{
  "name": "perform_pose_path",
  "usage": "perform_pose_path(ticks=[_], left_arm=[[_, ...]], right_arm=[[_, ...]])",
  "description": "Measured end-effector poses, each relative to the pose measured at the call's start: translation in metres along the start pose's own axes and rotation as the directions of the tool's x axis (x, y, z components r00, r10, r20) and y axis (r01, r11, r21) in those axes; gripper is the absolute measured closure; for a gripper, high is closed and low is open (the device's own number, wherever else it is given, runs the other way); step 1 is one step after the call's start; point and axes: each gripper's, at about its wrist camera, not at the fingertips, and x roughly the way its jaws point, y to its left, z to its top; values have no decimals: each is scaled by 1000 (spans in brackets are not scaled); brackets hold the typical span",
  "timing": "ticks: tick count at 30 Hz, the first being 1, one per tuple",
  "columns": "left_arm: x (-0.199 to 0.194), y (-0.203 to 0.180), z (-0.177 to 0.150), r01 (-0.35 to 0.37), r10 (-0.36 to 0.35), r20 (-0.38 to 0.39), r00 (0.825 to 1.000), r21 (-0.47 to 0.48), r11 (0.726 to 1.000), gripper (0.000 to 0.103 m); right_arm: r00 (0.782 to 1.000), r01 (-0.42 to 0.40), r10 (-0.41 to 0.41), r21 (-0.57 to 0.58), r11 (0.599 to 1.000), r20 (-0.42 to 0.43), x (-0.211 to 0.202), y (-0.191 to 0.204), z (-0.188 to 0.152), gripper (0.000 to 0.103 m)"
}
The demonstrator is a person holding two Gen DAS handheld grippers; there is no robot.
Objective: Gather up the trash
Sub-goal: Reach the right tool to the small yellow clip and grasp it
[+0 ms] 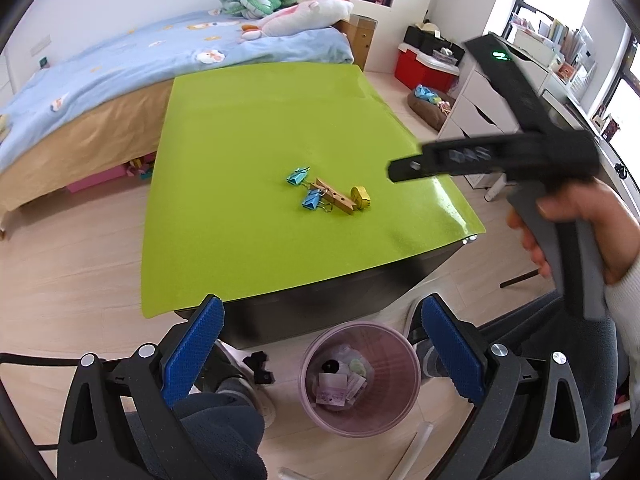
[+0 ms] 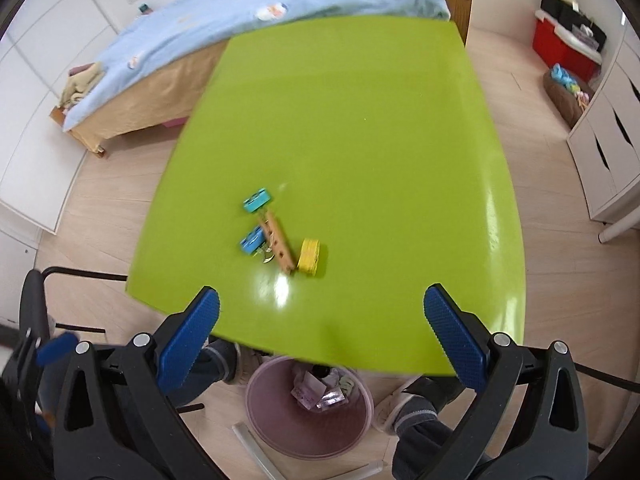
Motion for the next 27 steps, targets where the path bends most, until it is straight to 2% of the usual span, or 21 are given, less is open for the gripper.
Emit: perform_pose_path(ticks=[8, 10, 12, 15, 17, 20, 22, 24, 27], left_arm=[[1, 7, 0, -10, 10, -1, 1000, -20, 1000, 8], [2, 9, 0, -11, 11, -3, 1000, -25, 1000, 8], [3, 11, 0, -13, 12, -6, 1000, -33, 999, 8], [6, 12, -1, -14, 13, -12, 1000, -40, 999, 8], [8, 13, -1, -14, 13, -17, 1000, -43, 999, 8], [10, 14, -1, -15, 14, -20, 1000, -46, 999, 8], [10, 14, 0, -14, 13, -19, 1000, -47, 999, 8], [11, 14, 2, -14, 13, -19, 1000, -48, 999, 8], [13, 14, 3, -11, 10, -20, 1000, -46, 999, 8]], right_arm=[[994, 2, 4, 55, 998, -105, 47, -8, 25, 5], [992, 5, 2, 57, 998, -125, 55, -7, 27, 26], [990, 5, 4, 67, 998, -140, 62, -8, 28, 29], [989, -1, 10, 63, 998, -148, 68, -6, 31, 44], [987, -9, 18, 58, 998, -159, 73, -6, 32, 48], [985, -16, 25, 57, 998, -170, 80, -3, 33, 62], [984, -35, 45, 62, 998, -170, 82, -2, 34, 84], [984, -54, 64, 60, 997, -165, 82, -1, 34, 89], [986, -55, 62, 51, 997, -153, 78, 0, 33, 89]])
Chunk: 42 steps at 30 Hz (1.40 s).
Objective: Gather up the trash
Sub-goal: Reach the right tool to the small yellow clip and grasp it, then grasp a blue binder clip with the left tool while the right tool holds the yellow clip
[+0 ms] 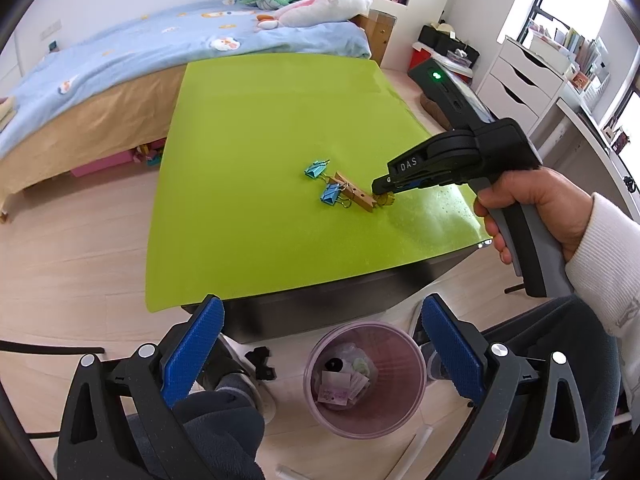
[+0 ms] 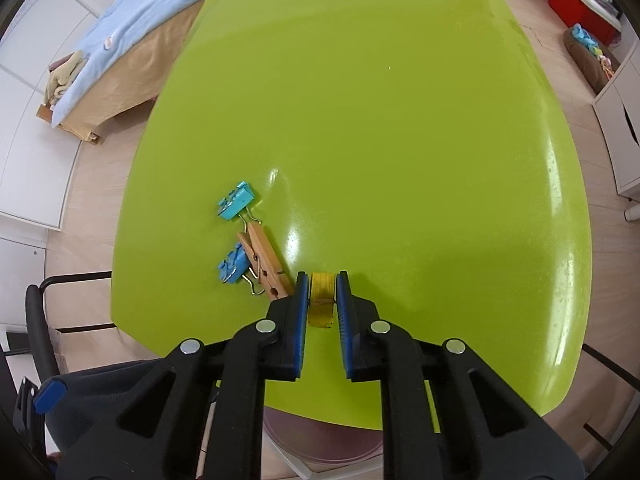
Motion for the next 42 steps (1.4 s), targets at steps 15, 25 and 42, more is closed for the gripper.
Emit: perform_pose_path(ticks=[15, 25, 42], left_arm=[[37, -5, 61, 12, -10, -30, 999, 53, 998, 8], [97, -3, 119, 8, -2, -141, 990, 39, 999, 8], [176, 9, 149, -41, 19, -335, 942, -57, 998, 36]], right_arm=[[995, -26, 25, 7, 1000, 93, -48, -14, -33, 89], [994, -31, 28, 18, 999, 106, -61, -26, -57, 89], [994, -17, 14, 30, 999, 110, -66, -38, -66, 90]])
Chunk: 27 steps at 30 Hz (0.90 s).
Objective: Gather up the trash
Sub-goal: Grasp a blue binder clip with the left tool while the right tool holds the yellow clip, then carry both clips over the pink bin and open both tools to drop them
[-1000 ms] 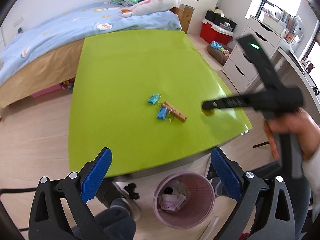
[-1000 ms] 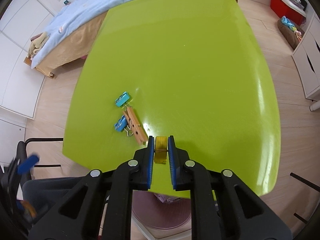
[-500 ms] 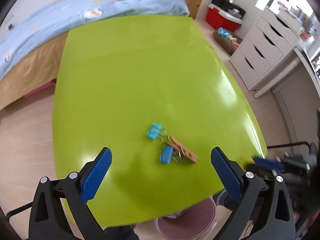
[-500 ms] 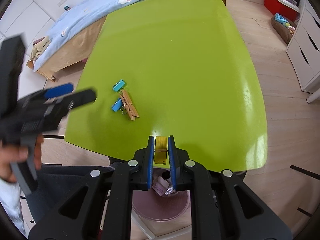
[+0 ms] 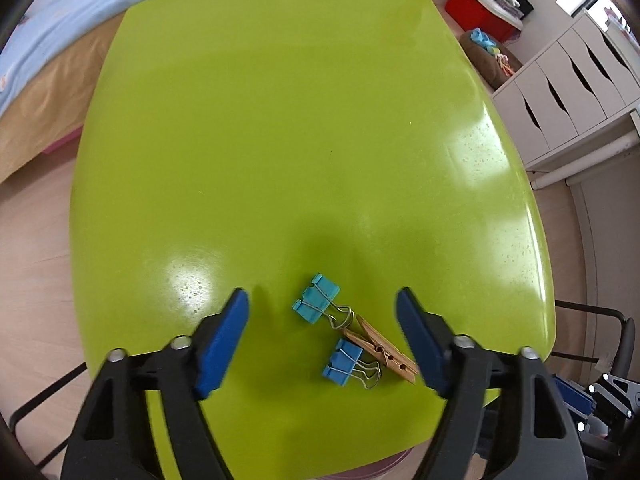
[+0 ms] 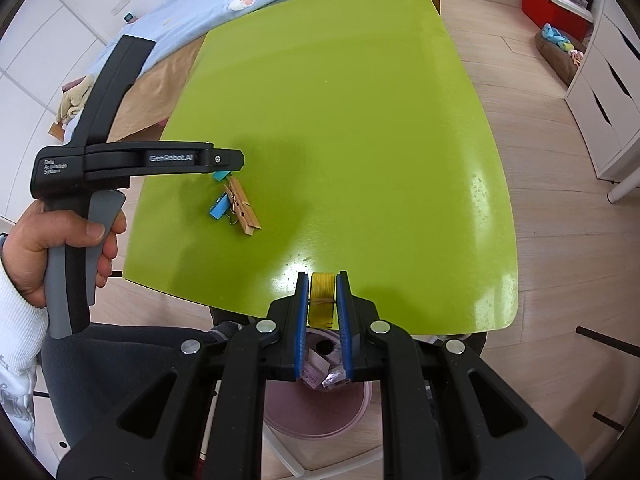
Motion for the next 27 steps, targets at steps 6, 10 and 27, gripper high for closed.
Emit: perform_pose_path(ticks=[6, 10, 27], left_arm=[[6, 2, -3, -16, 17, -10, 1000, 5, 1000, 63], [4, 4, -5, -14, 14, 0, 1000, 11, 1000, 78], [-47, 1, -33, -25, 13, 155, 988, 71, 997, 95]], right_arm=[[1000, -6, 6, -5, 1000, -2, 1, 2, -1, 89], [1000, -9, 9, -5, 1000, -1, 1, 2, -1, 89], [1000, -5, 7, -48, 999, 30, -10, 14, -6, 90]])
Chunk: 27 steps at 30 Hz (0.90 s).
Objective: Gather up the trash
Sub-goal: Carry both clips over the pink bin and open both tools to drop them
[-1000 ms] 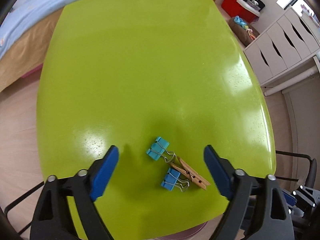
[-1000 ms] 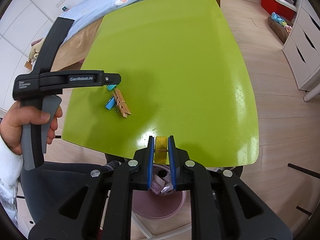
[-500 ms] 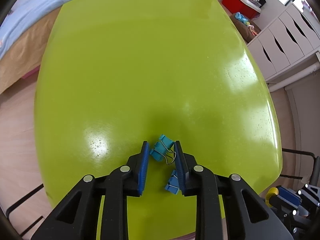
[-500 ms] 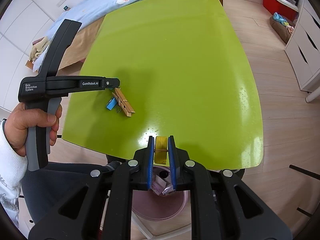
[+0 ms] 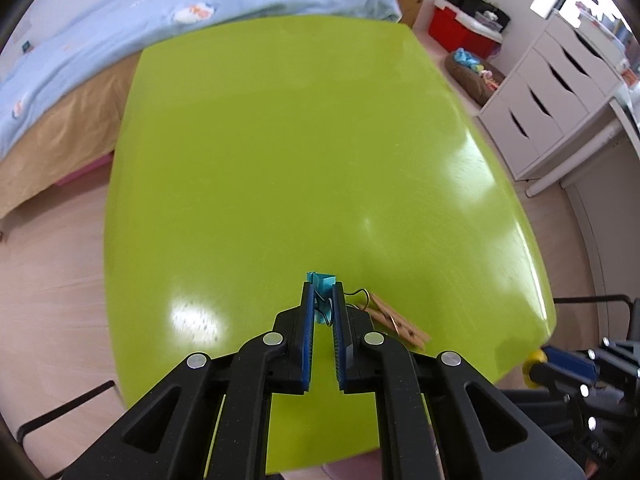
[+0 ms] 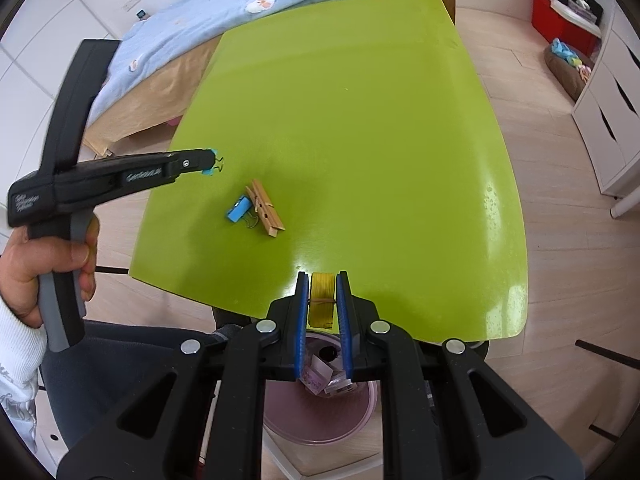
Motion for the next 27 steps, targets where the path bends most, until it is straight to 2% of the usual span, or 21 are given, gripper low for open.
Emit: perform_pose_path(ticks=[13, 20, 27], left_arm=[[-58, -28, -72, 42, -52, 105, 993, 94, 995, 95], [-78, -43, -118, 77, -94, 130, 987, 127, 989, 95], [-92, -52, -156, 101, -121, 140, 983, 145, 984, 95]], right_arm=[[999, 32, -28, -93, 995, 46, -26, 22, -25, 90], [998, 25, -17, -118, 993, 66, -44, 29, -57, 90], [999, -6, 13, -145, 989, 50, -53, 40, -96, 90]])
